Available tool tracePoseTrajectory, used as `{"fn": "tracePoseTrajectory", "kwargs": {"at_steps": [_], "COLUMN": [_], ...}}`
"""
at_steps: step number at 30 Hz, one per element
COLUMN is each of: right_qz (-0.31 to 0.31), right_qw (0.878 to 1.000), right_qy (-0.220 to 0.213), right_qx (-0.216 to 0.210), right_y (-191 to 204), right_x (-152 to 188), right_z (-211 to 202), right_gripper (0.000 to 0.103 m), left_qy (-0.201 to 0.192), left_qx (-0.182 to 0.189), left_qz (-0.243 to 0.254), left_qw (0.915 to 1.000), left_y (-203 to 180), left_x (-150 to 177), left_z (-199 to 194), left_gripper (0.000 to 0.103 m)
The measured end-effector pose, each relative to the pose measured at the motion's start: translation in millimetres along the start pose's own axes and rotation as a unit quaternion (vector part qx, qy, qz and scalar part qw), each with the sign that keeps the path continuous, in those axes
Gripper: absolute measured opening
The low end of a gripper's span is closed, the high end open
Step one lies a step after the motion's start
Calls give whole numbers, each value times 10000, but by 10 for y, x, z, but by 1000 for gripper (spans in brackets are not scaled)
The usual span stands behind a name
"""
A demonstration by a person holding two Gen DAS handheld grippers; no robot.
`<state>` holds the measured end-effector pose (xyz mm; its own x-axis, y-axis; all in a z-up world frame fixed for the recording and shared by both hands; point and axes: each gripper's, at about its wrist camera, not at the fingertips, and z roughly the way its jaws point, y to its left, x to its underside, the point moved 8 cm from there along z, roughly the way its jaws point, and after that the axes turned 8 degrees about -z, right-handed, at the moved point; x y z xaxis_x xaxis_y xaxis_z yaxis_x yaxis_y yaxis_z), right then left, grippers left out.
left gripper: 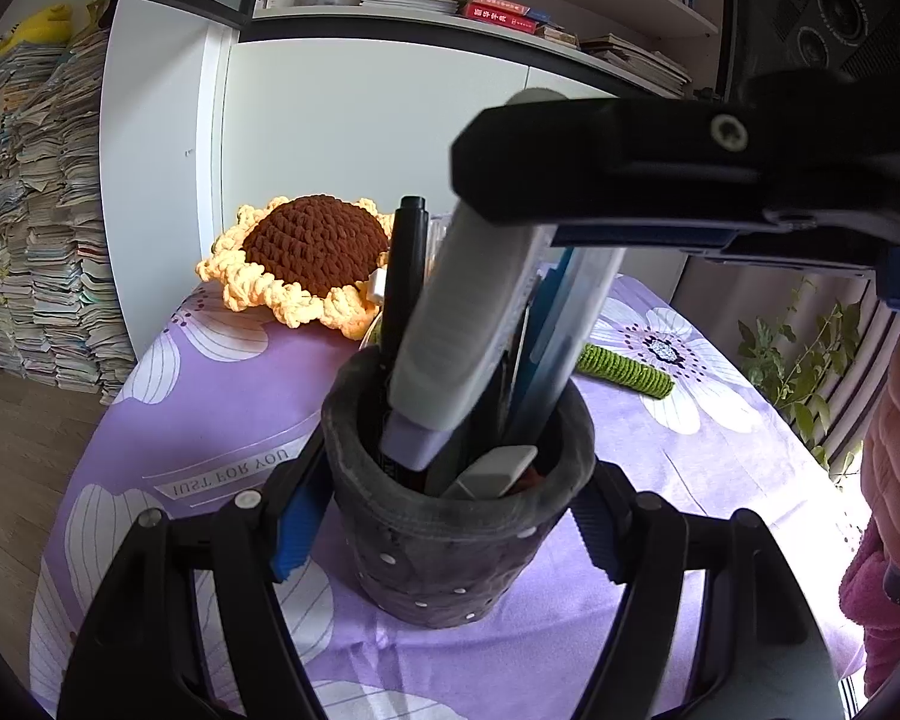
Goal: Organize stationery
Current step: 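Insert the white eraser into the grey cup, release, then withdraw the open right tool from the grey cup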
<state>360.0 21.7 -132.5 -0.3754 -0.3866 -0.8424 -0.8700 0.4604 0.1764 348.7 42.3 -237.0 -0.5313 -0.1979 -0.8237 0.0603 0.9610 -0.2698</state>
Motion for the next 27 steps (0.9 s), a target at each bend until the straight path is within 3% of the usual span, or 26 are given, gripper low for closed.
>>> {"fn": "tracePoseTrajectory", "kwargs": {"at_steps": [10,12,13,16,21,27], "right_qz": [327,431,475,678,1273,2232], "right_qw": [9994,9989,9985,9956,9860,9651], "right_qy": [-111,-162,-170,-230,-167,-194], "right_qx": [18,106,217,599,1067,1355], "right_y": [-57,-84,-103,-204,-409,-666], "right_x": [65,112,151,338,804,1313], "right_z": [-189,-277,-331,-532,-849,-1125], "right_gripper": [27,32,40,52,52,52], "left_qy": [20,19,19,19,36,-9], "left_qx": [2,7,6,6,-10,-158], "left_qz": [7,-2,0,4,19,87], "left_qw": [10000,10000,10000,10000,10000,9998], "left_y": [5,10,10,5,2,0], "left_x": [0,0,0,3,6,3], "left_z": [9,10,10,8,11,8], "left_gripper": [72,72,72,72,73,75]}}
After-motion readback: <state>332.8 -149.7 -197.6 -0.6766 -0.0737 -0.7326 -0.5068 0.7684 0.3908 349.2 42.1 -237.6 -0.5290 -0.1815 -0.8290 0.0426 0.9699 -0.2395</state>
